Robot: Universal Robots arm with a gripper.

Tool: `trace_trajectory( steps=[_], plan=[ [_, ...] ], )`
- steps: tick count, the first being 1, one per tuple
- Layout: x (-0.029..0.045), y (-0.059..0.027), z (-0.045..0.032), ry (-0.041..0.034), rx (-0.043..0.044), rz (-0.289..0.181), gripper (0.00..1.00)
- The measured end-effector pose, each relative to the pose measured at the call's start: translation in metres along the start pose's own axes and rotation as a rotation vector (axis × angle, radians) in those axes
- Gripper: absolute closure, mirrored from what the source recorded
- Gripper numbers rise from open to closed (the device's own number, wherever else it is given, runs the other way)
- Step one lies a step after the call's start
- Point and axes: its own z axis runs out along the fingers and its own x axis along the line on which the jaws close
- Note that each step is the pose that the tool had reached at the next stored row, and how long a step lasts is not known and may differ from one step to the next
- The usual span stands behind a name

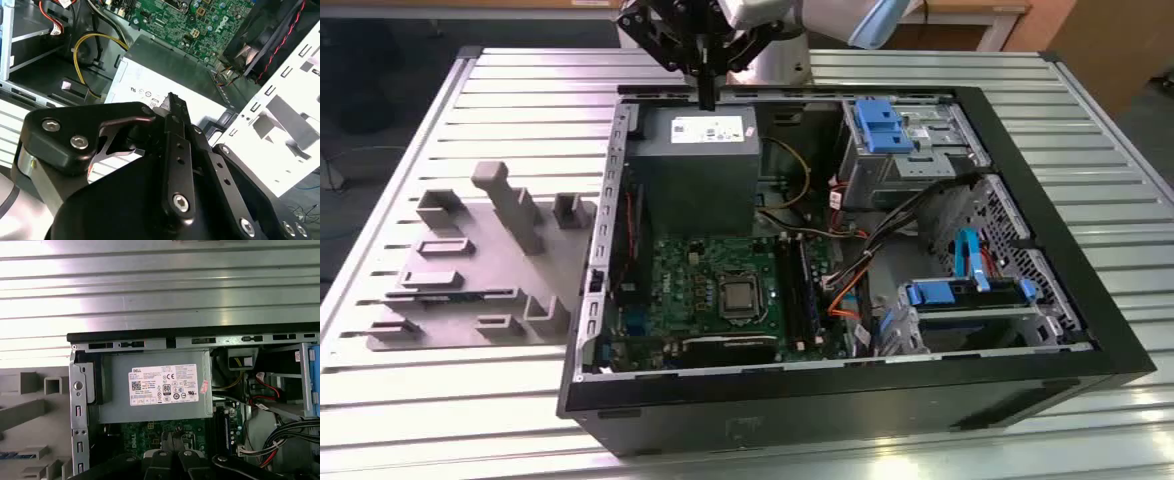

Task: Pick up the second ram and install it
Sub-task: 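Reach for the second ram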

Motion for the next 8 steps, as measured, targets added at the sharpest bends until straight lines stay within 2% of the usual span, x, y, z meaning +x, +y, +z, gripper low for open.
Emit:
trace_trajectory(
  steps=[8],
  plan=[
    [0.0008,0.0000,-0.0001,0.0001,0.0001,0.000,0.89]
  ],
)
